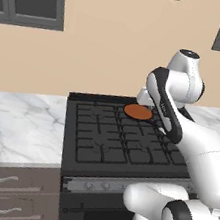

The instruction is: Retrieve the fish from the fridge and place it on the saucepan with marinade on the stove.

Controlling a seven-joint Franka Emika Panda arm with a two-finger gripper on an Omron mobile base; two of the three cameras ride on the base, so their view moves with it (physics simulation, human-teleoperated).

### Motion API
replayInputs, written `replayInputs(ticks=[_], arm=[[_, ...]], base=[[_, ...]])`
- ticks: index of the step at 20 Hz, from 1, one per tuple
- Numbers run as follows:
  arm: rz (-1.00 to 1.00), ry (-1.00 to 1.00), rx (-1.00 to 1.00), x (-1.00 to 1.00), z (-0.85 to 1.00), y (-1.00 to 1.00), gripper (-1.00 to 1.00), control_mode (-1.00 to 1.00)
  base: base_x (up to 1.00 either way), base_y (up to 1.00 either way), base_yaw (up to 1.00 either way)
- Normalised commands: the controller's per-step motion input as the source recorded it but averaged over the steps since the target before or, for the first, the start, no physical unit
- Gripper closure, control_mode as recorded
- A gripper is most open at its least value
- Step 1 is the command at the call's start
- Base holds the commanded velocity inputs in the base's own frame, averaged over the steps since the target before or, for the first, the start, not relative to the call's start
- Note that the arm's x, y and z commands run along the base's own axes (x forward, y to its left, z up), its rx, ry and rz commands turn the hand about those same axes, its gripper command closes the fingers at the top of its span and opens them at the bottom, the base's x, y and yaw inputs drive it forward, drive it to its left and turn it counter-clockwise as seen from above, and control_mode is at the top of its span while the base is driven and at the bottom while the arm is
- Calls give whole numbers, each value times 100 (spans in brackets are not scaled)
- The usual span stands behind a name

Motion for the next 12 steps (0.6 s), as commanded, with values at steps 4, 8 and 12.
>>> replayInputs(ticks=[4, 8, 12], arm=[[0, 0, 0, 0, 0, 0, -100, 100], [0, 0, 0, 0, 0, 0, -100, 100], [0, 0, 0, 0, 0, 0, -100, 100]], base=[[0, 0, 0], [-1, 0, 10], [0, -15, 64]])
